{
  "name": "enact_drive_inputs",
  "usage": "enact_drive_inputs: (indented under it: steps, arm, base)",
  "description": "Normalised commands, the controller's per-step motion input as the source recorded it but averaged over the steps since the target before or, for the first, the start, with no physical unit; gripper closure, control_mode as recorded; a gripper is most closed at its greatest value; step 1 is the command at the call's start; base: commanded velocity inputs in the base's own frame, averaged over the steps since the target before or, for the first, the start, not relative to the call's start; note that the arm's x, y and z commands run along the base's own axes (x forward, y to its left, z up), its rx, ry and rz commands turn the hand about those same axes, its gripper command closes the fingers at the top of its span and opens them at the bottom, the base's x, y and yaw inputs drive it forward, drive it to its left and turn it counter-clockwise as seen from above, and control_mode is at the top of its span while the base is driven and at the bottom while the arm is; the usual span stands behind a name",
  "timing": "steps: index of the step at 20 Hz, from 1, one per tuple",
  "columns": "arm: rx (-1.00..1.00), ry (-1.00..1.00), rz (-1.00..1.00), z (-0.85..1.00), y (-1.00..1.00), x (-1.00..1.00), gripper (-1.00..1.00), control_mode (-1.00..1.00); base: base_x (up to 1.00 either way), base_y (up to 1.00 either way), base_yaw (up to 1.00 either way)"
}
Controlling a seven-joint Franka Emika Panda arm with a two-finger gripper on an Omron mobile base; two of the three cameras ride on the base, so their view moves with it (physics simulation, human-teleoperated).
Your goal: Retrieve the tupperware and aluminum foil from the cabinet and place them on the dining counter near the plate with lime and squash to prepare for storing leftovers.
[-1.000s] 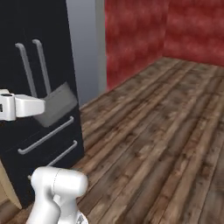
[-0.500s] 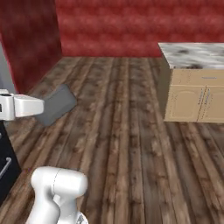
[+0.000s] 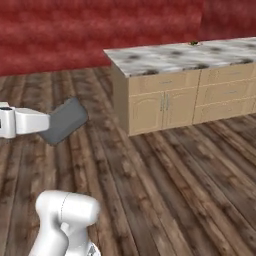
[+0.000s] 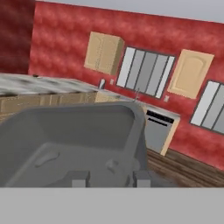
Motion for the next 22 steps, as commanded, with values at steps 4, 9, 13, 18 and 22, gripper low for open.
enact_drive_inputs:
  steps: [4,9,13,18,22]
  arm:
    - [0.00,0.00,0.00,0.00,0.00,0.00,1.00,1.00]
    - [0.00,0.00,0.00,0.00,0.00,0.00,1.00,1.00]
    - [0.00,0.00,0.00,0.00,0.00,0.00,1.00,1.00]
    - [0.00,0.00,0.00,0.00,0.00,0.00,1.00,1.00]
    - [0.00,0.00,0.00,0.00,0.00,0.00,1.00,1.00]
  base:
    - [1.00,0.57,-0.28]
    - [1.00,0.68,0.03]
    - [1.00,0.49,0.23]
    - [1.00,0.23,0.38]
    - [1.00,0.21,0.42]
